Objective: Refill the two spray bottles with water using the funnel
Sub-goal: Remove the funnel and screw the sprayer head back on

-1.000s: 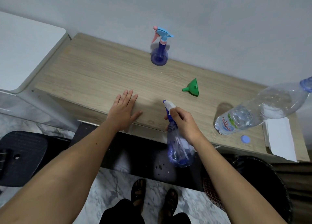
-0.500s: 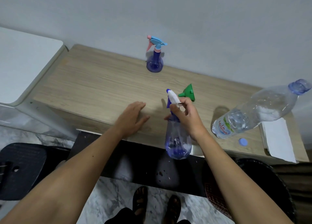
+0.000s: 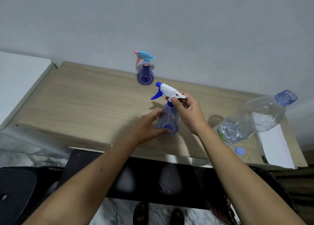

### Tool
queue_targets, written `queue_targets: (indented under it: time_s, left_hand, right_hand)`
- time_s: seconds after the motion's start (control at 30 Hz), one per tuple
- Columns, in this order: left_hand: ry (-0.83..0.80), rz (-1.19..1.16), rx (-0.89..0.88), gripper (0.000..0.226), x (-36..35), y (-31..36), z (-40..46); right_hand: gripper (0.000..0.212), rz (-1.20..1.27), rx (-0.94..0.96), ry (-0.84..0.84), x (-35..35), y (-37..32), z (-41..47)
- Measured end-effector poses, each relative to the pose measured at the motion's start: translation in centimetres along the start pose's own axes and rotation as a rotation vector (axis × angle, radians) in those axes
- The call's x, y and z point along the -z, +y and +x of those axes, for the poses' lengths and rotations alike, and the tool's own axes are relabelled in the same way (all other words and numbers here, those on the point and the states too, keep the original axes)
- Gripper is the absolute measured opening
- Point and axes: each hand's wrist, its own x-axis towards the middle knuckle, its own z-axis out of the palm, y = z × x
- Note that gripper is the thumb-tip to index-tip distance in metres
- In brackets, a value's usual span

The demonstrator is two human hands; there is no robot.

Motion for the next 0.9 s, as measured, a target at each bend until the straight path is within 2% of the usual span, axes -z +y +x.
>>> queue_targets:
  time_s: [0.23, 0.37, 0.63, 0.9]
  left_hand:
    - [0.155, -0.071, -0.009, 0.082, 1.9, 0.2, 6.5]
    - [0.212, -0.060, -0.009, 0.074, 3.0, 0.4, 11.0]
    - [0.155, -0.020, 0.051, 0.081, 2.2, -1.3, 18.6]
    - [0.172, 0.006, 0.044, 0.074, 0.5, -2.4, 20.5]
  right_hand:
    - [0.004, -0.087, 0.074, 0.053, 1.4, -2.2, 7.2]
    - [0.010, -0.095, 0.097, 0.089, 1.9, -3.2, 11.4]
    - [0.019, -0.182, 0.095, 0.177, 2.9, -1.1, 17.4]
    - [0.016, -0.194, 0.155, 0.214, 3.1, 0.5, 19.6]
